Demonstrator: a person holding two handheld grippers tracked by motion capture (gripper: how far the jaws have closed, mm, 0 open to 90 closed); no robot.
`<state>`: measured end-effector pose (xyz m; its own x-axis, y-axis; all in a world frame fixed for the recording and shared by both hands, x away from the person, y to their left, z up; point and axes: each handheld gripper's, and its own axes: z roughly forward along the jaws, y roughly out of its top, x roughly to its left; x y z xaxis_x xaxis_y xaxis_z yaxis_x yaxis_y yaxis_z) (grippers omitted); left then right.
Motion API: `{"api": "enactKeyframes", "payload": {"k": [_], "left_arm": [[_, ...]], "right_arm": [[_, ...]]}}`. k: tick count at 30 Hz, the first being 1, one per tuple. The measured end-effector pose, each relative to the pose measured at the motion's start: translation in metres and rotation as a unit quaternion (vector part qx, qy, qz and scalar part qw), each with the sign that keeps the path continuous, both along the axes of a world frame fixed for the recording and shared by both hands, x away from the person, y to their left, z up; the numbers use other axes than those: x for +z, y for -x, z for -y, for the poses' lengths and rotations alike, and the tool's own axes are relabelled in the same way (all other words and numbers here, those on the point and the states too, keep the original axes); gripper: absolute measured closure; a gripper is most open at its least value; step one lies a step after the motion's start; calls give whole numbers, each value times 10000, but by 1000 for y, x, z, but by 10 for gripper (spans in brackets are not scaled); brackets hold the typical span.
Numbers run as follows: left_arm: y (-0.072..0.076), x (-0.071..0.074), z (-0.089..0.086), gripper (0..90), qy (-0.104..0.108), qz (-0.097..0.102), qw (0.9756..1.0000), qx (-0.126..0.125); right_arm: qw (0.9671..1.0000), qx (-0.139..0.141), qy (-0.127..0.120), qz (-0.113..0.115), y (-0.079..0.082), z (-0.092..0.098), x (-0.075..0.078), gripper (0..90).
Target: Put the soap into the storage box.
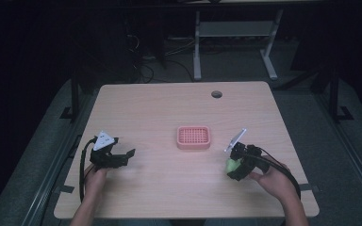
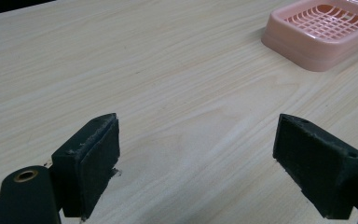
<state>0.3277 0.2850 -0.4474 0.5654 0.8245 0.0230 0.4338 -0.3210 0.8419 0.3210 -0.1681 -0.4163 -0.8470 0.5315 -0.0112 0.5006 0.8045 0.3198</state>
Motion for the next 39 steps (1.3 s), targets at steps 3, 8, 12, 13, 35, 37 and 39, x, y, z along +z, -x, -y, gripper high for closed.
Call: {"api": "enactKeyframes", "payload": {"k": [3, 8, 12, 13, 35, 37, 39], "left_arm": [[0, 0, 0, 143, 3, -2, 10000, 1], [0, 0, 0, 143, 4, -1, 10000, 3], [0, 0, 1, 143, 50, 6, 10000, 15], [0, 0, 1, 143, 49, 2, 10000, 12], [-1, 0, -2, 143, 70, -36, 9999, 69], [-1, 0, -2, 143, 62, -24, 10000, 71], [-1, 0, -1, 143, 71, -20, 10000, 65]], "right_arm": [[10000, 2, -48, 22, -3, -1, 3, 260], [9999, -6, -117, 7, -8, -2, 7, 260], [9998, -23, -184, 41, -13, -3, 11, 260], [9998, -25, -200, 37, -14, -4, 12, 260], [9994, 121, -294, 146, -39, -24, 31, 260], [9993, 130, -296, 168, -41, -26, 33, 260], [9993, 141, -307, 168, -44, -28, 34, 260]]}}
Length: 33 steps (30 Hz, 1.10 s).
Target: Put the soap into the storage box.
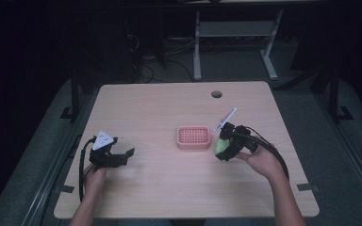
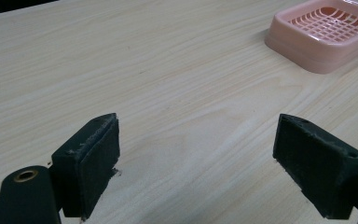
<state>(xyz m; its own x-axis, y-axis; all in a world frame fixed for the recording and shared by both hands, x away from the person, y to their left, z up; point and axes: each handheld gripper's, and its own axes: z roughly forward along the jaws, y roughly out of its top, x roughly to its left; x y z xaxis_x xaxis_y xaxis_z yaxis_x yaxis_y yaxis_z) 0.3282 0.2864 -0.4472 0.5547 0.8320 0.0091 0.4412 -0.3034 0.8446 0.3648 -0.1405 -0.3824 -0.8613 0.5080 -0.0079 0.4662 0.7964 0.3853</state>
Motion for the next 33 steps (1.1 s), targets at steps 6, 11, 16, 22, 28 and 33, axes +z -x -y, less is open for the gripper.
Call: {"api": "enactKeyframes", "payload": {"k": [6, 11, 16, 22, 28, 33], "left_arm": [[0, 0, 0, 143, 6, -1, 10000, -5], [0, 0, 0, 143, 2, 6, 10000, -1], [0, 0, 0, 143, 3, 16, 10000, -5], [0, 0, 1, 143, 45, 12, 10000, -4], [0, 0, 1, 143, 40, 20, 10000, -4], [0, 0, 1, 143, 41, 36, 10000, -10]], "right_arm": [[10000, 35, 7, -6, -7, -7, 3, 260], [9999, 104, 30, -28, -14, -16, 5, 260], [9999, 161, -44, -28, -21, -23, 8, 260], [9998, 180, 2, -79, -30, -31, 10, 260], [9997, 252, 25, -70, -39, -40, 14, 260], [9995, 300, 50, -74, -45, -49, 17, 260]]}}
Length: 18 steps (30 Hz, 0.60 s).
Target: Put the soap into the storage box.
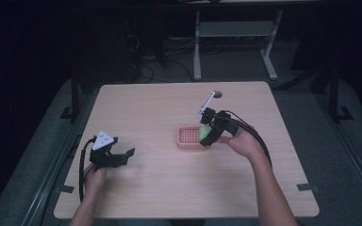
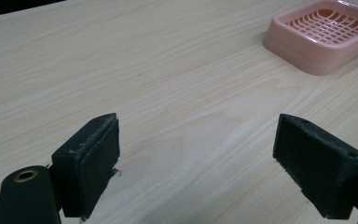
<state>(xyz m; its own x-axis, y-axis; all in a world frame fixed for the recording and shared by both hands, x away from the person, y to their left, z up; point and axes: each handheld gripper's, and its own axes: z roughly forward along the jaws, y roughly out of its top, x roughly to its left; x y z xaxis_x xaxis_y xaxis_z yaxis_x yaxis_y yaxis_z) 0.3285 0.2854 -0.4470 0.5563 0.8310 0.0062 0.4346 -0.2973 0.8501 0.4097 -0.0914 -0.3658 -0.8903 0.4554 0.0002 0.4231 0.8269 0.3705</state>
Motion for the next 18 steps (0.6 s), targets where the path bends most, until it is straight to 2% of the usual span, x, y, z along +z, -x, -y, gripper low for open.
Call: {"api": "enactKeyframes", "payload": {"k": [9, 13, 18], "left_arm": [[0, 0, 0, 143, -9, -3, 10000, 27], [0, 0, 0, 143, 9, 17, 10000, 27], [0, 1, 0, 143, 2, 25, 10000, 16]], "right_arm": [[10000, 51, -15, -20, -12, -14, 2, 260], [9999, 71, 87, 5, -15, -19, 3, 260], [9999, 65, 78, -5, -22, -26, 5, 260]]}}
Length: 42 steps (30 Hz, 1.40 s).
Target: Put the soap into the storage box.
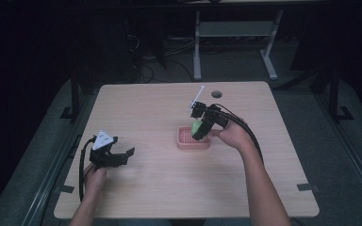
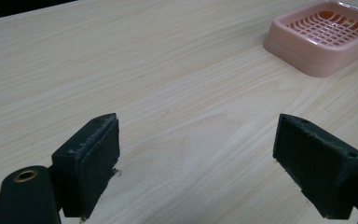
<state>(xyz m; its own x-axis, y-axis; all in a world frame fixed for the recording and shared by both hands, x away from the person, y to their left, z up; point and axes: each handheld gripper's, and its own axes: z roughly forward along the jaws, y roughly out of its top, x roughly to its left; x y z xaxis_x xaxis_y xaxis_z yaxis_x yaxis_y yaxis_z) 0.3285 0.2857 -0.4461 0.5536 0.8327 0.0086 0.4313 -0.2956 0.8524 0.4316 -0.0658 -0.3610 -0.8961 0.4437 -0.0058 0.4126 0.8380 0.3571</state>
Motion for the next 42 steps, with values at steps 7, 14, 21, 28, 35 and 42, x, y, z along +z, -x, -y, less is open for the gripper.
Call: {"api": "enactKeyframes", "payload": {"k": [7, 14, 21, 28, 35, 42], "left_arm": [[0, 0, -1, 143, 10, -3, 10000, 15], [0, 0, -1, 143, 20, -11, 10000, 14], [-1, -1, -1, 144, -24, -18, 10000, -14], [-1, 0, 0, 143, -24, -25, 10000, -2], [-1, 0, 0, 144, 12, 14, 10000, -7], [-1, 0, 0, 143, 3, -2, 10000, -8]], "right_arm": [[9999, -51, 98, -107, -12, -8, -5, 260], [9995, -129, 193, -215, -23, -13, -14, 259], [9994, -131, 162, -261, -30, -16, -21, 260], [9991, -196, 141, -339, -33, -18, -29, 259], [9990, -232, 172, -335, -36, -20, -38, 260], [9985, -320, 202, -405, -37, -20, -44, 259]]}}
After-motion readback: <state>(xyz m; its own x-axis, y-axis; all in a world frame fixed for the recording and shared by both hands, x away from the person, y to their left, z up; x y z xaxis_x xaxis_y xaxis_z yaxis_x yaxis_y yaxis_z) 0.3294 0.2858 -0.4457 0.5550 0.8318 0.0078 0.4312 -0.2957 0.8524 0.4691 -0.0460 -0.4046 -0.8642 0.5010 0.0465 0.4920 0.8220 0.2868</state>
